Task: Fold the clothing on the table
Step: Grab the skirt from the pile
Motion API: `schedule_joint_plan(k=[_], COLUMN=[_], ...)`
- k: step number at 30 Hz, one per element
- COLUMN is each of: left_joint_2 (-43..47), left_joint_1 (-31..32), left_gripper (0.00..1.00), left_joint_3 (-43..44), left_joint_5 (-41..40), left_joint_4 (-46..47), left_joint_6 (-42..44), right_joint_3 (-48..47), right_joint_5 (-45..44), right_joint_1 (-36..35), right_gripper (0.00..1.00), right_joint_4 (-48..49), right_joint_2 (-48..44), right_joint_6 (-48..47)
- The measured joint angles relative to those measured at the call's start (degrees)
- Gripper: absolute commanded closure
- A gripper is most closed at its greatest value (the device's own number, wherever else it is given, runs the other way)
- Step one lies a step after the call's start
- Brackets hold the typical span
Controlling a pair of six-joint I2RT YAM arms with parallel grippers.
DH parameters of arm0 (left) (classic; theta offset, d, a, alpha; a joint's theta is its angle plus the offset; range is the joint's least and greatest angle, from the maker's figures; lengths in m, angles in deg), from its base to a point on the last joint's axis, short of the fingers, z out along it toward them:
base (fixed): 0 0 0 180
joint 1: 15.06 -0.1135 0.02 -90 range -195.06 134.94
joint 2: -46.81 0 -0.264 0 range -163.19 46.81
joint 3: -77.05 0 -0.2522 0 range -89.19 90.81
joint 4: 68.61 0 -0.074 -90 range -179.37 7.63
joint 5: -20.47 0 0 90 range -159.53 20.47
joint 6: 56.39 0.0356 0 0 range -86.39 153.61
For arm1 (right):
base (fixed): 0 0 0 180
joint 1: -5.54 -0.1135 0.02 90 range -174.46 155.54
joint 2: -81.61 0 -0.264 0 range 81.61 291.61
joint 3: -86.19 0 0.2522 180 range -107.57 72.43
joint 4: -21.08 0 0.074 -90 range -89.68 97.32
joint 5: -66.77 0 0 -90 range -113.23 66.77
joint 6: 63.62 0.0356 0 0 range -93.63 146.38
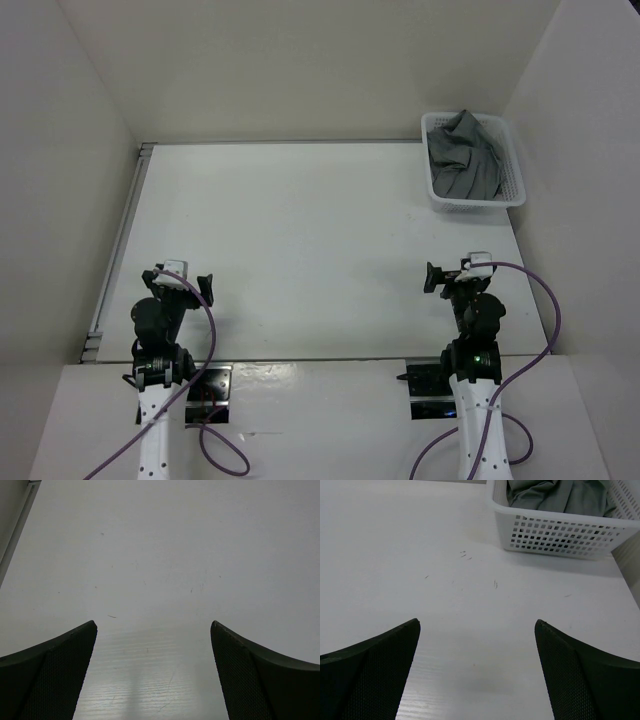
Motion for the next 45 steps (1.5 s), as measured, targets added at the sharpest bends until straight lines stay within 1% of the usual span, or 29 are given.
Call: schedule_joint_plan(k=[12, 18, 20, 22, 24, 25, 26, 27, 29, 31, 33, 35, 38, 41, 42, 45], left_joint_2=[0.00, 0.00, -0.11, -0.11, -0.59, -2.08, -6.01, -11.54, -24.39, -40.00, -52.22, -59.74, -65.00, -65.99, -65.83, -63.63], left_joint_1=[0.00, 0.02, 0.02, 0.02, 0.02, 0.02, 0.07, 0.11, 0.15, 0.04, -0.35, -0.59, -0.61, -0.61, -0.61, -1.33], left_gripper=[0.00, 0.00, 0.00, 0.00, 0.00, 0.00, 0.00, 0.00, 0.00, 0.00, 0.00, 0.00, 0.00, 0.00, 0.00, 0.00], left_joint_3=[0.00, 0.50, 2.47, 5.81, 10.82, 13.35, 17.49, 22.21, 31.78, 43.98, 54.01, 59.63, 62.99, 62.34, 61.07, 53.59], left_joint_5=[0.00, 1.09, 0.48, -0.52, -1.60, -2.21, -2.91, -3.91, -6.19, -8.68, -10.69, -12.39, -15.63, -18.91, -20.13, -23.08], left_joint_4=[0.00, -0.09, 0.09, 0.90, 1.90, 3.04, 3.87, 4.39, 5.57, 4.61, 4.11, 1.86, -3.02, -6.45, -6.67, -6.64], left_joint_6=[0.00, 1.29, 0.52, -0.11, -0.11, 0.02, 0.83, 1.29, 2.05, 2.62, 2.40, 1.64, -1.42, -1.90, -1.77, -0.59], right_joint_3=[0.00, -0.57, -2.34, -5.57, -9.60, -11.65, -14.16, -17.33, -25.24, -33.66, -42.88, -50.56, -58.40, -60.70, -60.72, -61.44], right_joint_5=[0.00, 4.72, 4.26, 1.92, -1.33, -2.91, -4.22, -5.53, -7.80, -9.44, -10.56, -10.99, -11.30, -11.02, -11.02, -11.91], right_joint_1=[0.00, 0.00, 0.00, 0.00, 0.00, 0.00, 0.00, 0.00, 0.00, 0.02, 0.02, 0.33, 0.66, 1.07, 1.09, 0.63], right_gripper=[0.01, 0.01, 0.01, 0.01, 0.01, 0.01, 0.01, 0.01, 0.01, 0.01, 0.01, 0.01, 0.01, 0.01, 0.01, 0.01], right_joint_4=[-0.02, -0.59, -1.18, -1.55, -1.40, -1.22, -1.46, -1.51, -2.43, -3.48, -6.49, -9.68, -16.50, -22.49, -24.15, -29.75], right_joint_2=[0.00, 0.02, 0.02, 0.04, 0.02, 0.35, 1.42, 3.80, 12.35, 23.37, 34.91, 44.30, 54.62, 59.32, 60.11, 63.12], right_joint_6=[-0.02, -1.29, -0.70, -0.46, -0.81, -1.16, -1.49, -1.66, -2.03, -2.43, -2.99, -3.50, -4.09, -4.48, -4.63, -6.34])
